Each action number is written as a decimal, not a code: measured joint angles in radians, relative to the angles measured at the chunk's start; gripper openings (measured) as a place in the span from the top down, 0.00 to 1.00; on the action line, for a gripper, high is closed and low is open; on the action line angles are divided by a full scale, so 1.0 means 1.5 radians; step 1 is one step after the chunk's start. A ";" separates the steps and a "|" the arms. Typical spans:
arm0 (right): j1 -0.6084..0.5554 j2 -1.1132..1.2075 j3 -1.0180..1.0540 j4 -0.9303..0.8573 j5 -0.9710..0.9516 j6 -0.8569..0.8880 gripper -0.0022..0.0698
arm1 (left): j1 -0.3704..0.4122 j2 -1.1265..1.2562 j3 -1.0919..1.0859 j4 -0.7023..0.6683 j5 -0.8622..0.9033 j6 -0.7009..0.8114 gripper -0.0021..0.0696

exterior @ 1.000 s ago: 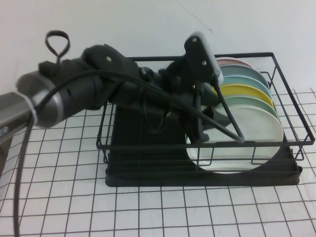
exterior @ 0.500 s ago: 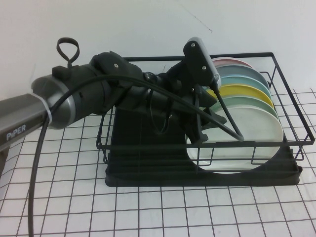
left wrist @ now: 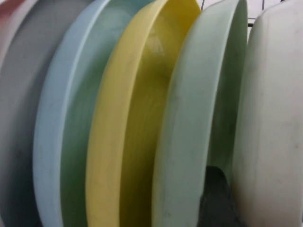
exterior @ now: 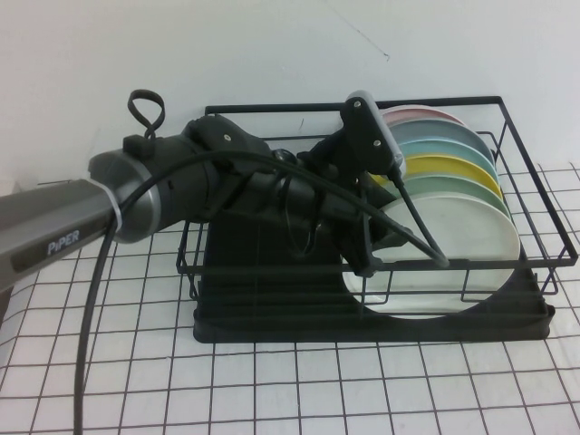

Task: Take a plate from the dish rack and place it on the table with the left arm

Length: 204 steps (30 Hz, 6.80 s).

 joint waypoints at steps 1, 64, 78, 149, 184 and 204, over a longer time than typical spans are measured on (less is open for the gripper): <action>0.000 0.000 0.000 0.000 0.000 0.000 0.97 | 0.000 0.003 0.000 -0.003 -0.002 0.000 0.48; 0.000 0.000 0.000 0.000 0.000 0.000 0.97 | -0.158 -0.065 0.096 0.423 0.134 -0.841 0.87; 0.000 0.000 0.000 0.000 0.000 0.000 0.97 | -0.155 -0.022 0.096 0.506 0.094 -0.926 0.80; 0.000 0.000 0.000 0.000 0.000 0.000 0.97 | -0.151 -0.946 0.860 0.637 -0.452 -0.868 0.97; 0.000 0.000 0.000 0.000 0.000 0.000 0.97 | 0.314 -1.263 0.969 0.631 -0.159 -0.913 0.98; 0.000 0.000 0.000 0.000 0.000 0.000 0.97 | 0.343 -1.263 0.967 0.629 -0.155 -0.913 0.98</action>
